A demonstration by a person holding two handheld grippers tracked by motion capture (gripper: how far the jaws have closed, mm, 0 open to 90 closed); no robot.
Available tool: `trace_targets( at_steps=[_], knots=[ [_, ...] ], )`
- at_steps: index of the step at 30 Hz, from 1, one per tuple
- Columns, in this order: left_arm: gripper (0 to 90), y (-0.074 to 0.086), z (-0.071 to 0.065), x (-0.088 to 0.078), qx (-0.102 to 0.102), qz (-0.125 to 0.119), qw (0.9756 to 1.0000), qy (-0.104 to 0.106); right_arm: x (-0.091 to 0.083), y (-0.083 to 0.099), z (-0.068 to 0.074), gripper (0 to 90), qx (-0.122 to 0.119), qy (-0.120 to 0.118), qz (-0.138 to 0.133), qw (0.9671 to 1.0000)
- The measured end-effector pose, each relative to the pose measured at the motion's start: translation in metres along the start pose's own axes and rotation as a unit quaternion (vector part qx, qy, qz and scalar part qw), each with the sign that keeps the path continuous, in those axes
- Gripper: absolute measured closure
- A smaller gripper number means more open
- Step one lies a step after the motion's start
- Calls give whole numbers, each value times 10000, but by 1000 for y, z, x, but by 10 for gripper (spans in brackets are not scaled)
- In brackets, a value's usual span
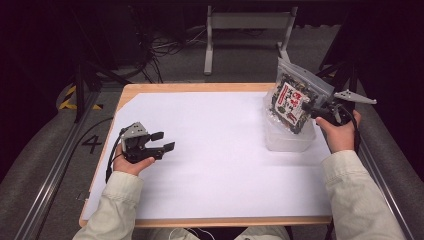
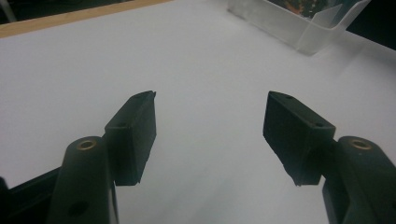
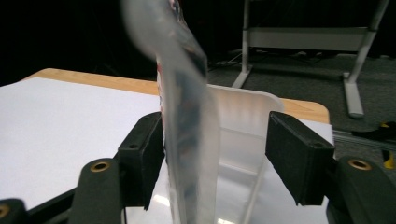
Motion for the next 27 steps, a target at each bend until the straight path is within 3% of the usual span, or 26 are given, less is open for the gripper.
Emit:
trace_targets(
  at_steps=[7,17,27],
  knots=[
    [357,3,1,-3,-54,12,10000,-33,-1,1,-7,341,22,128,-17,9999],
    [357,4,1,-5,-89,5,10000,-21,-9,-4,2,312,21,41,-210,9998],
    [354,10,-5,-17,-73,5,10000,-53,-43,-15,16,274,15,75,-530,9986]
  ],
)
Point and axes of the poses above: each handheld gripper's, and its own axes: x roughly forward along the jaws, y roughly out of its underside, z roughly to its left, the point moved 5 cm from there along x, roughly forward along the jaws, and after that the axes turned 1 degree about x, right-handed, at the moved point
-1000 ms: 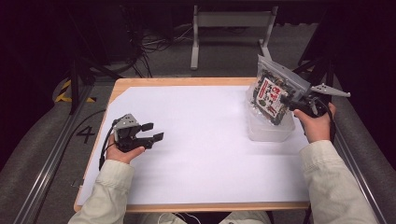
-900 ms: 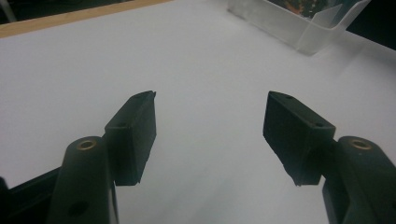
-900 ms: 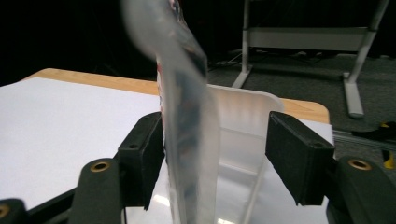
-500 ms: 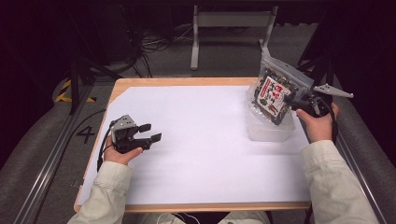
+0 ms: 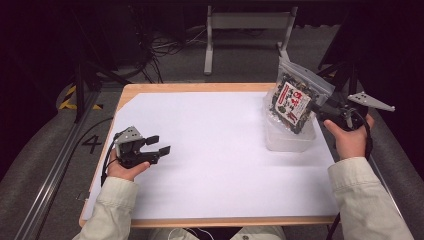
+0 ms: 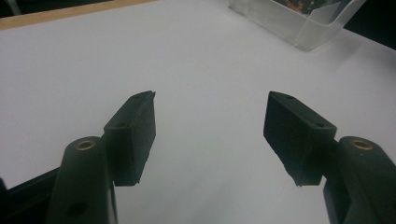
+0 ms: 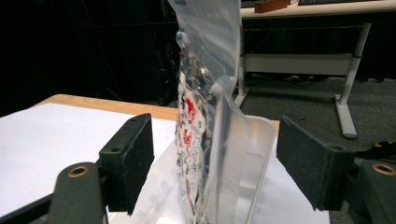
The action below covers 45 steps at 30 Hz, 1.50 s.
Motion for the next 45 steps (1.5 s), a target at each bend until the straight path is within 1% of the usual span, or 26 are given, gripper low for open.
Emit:
trace_targets(
  at_steps=[1,2,3,7,9,10,12,15,17,18,19,21,25,28,29,30,31,33,34,35,36,38,40,41,43,45],
  knots=[
    [354,1,-1,-1,-3,21,10000,-7,0,0,0,274,0,0,0,10000],
    [352,3,-4,-4,2,23,10000,1,-6,-2,3,270,-48,40,23,10000],
    [352,3,-4,-4,2,23,10000,1,-6,-2,3,270,-48,40,23,10000],
    [349,8,-10,-10,55,66,10000,-6,-20,-4,14,255,-93,-38,6,9999],
    [347,10,-12,-12,115,87,9999,-5,-26,-3,20,255,-128,-70,14,9999],
    [347,11,-14,-13,99,59,9999,-13,-28,-3,22,255,-144,-90,30,9999],
    [346,13,-16,-15,108,58,9999,8,-32,-2,29,255,-213,-159,50,9996],
    [343,16,-21,-17,109,71,9999,39,-35,1,43,252,-384,-371,69,9985],
    [341,17,-22,-18,162,77,9998,66,-37,5,56,251,-497,-695,113,9963],
    [337,18,-24,-18,136,101,9998,85,-39,8,66,254,-563,-953,135,9938],
    [337,18,-24,-19,160,85,9998,77,-39,8,66,254,-563,-953,135,9938],
    [331,19,-27,-20,149,65,9998,110,-42,12,80,253,-640,-1258,99,9899],
    [321,20,-29,-20,211,72,9996,187,-42,19,97,253,-694,-1553,182,9853],
    [311,21,-28,-19,256,53,9995,199,-41,22,109,253,-840,-1623,221,9829],
    [310,22,-28,-19,230,44,9995,215,-42,22,112,253,-872,-1656,202,9821],
    [308,22,-28,-19,230,44,9995,215,-42,22,112,253,-872,-1656,202,9821],
    [306,24,-29,-19,188,39,9996,226,-43,24,119,253,-869,-1761,174,9804],
    [304,25,-28,-20,218,30,9995,244,-43,27,124,253,-867,-1816,174,9794],
    [303,25,-28,-20,218,30,9995,244,-43,27,124,253,-867,-1816,174,9794],
    [303,25,-28,-20,226,22,9994,243,-42,29,127,252,-875,-1849,187,9787],
    [303,26,-29,-20,185,3,9995,253,-41,32,129,251,-869,-1886,200,9780],
    [303,26,-28,-20,207,-13,9994,261,-39,38,133,251,-864,-1943,241,9768],
    [304,25,-28,-20,229,-50,9994,264,-34,47,136,267,-902,-2050,244,9743],
    [304,25,-28,-20,229,-50,9994,264,-34,47,136,267,-902,-2050,244,9743],
    [304,26,-29,-19,225,-58,9993,277,-29,56,139,268,-957,-2187,254,9708],
    [306,28,-27,-18,210,-36,9994,261,-26,63,140,268,-977,-2167,226,9711]
  ],
)
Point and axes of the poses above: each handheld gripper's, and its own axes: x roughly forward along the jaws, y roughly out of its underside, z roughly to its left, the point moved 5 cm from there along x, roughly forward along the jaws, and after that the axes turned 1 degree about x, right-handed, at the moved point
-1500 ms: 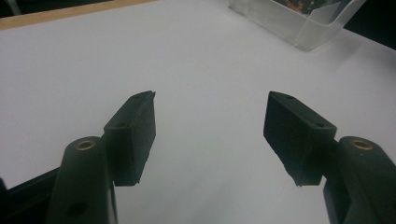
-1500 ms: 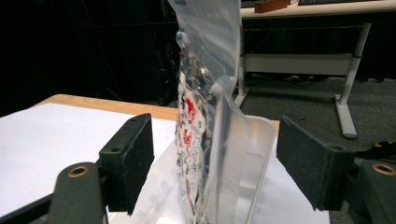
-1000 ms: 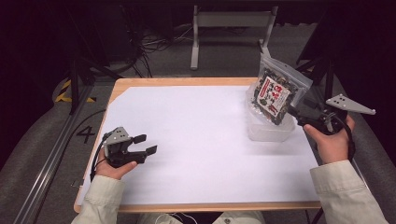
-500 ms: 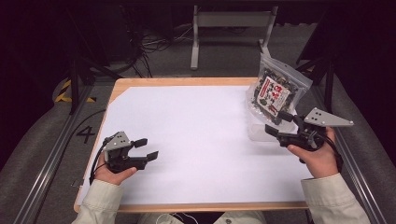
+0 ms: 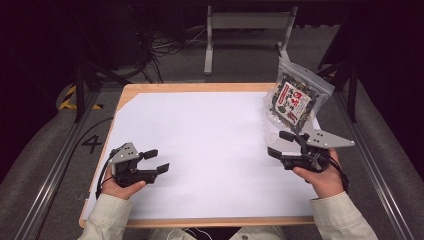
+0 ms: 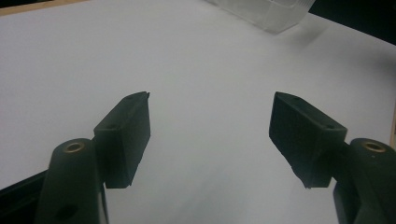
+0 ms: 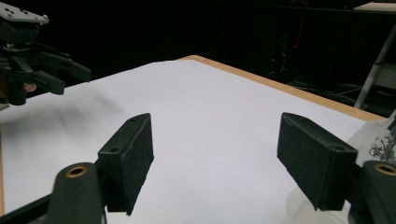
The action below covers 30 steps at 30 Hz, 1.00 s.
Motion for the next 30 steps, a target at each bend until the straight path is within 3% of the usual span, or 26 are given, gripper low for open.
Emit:
trace_targets(
  at_steps=[21,30],
  knots=[
    [312,12,-1,12,-22,-84,10000,0,29,58,3,269,-14,-250,113,9996],
    [310,12,-3,13,58,-89,9999,2,36,71,3,241,-175,-103,438,9988]
  ],
)
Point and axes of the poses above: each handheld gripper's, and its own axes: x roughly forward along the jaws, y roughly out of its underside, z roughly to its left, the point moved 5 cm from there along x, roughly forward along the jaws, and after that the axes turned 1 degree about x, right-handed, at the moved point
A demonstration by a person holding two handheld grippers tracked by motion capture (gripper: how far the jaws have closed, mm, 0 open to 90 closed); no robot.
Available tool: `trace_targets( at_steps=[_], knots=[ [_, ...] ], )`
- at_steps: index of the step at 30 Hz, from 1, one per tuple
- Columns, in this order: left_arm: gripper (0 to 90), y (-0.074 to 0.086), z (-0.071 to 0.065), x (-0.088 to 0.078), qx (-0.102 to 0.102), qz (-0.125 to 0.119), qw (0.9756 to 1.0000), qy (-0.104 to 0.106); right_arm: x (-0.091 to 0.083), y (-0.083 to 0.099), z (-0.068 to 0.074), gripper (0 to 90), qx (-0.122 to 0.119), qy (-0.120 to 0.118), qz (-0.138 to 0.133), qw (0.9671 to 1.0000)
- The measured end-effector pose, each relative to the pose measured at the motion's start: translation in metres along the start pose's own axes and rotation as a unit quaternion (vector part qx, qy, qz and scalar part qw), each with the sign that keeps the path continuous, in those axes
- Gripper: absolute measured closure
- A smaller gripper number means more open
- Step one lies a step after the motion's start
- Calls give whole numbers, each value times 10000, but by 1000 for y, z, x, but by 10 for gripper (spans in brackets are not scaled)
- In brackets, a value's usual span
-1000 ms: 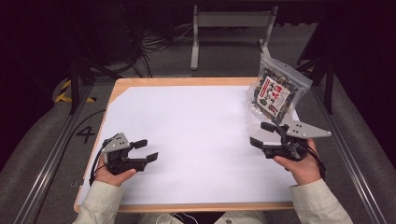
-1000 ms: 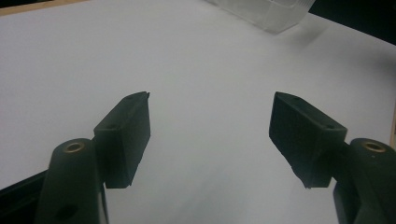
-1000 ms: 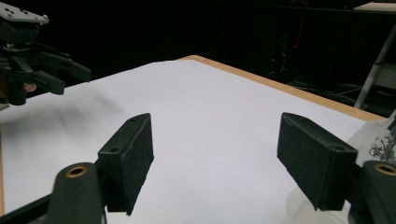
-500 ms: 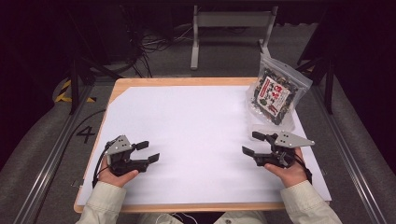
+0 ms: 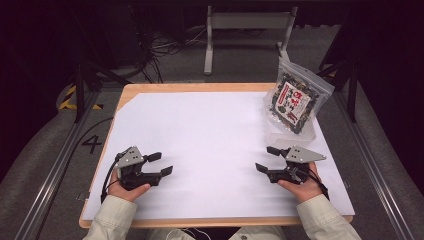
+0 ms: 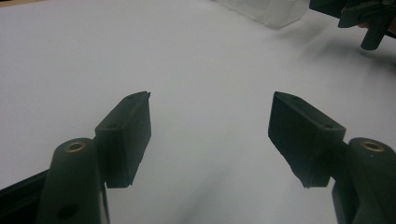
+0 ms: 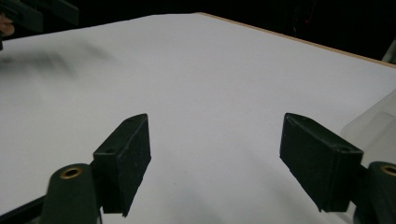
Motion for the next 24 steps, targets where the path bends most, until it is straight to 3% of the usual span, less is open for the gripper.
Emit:
trace_targets(
  at_steps=[4,8,17,24],
  knots=[
    [309,1,-1,1,4,36,10000,37,3,4,-1,233,9,43,138,9999],
    [309,1,-1,1,28,53,10000,19,8,14,-4,207,141,140,483,9986],
    [309,2,-2,2,18,113,9999,24,8,14,-14,180,620,269,495,9965],
    [309,2,-1,2,25,73,10000,-11,9,14,-12,208,534,254,505,9970]
  ],
)
Point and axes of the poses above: each handheld gripper's, and its own axes: x roughly forward along the jaws, y roughly out of its underside, z roughly to its left, the point moved 5 cm from there along x, roughly forward along the jaws, and after that the axes turned 1 degree about x, right-handed, at the moved point
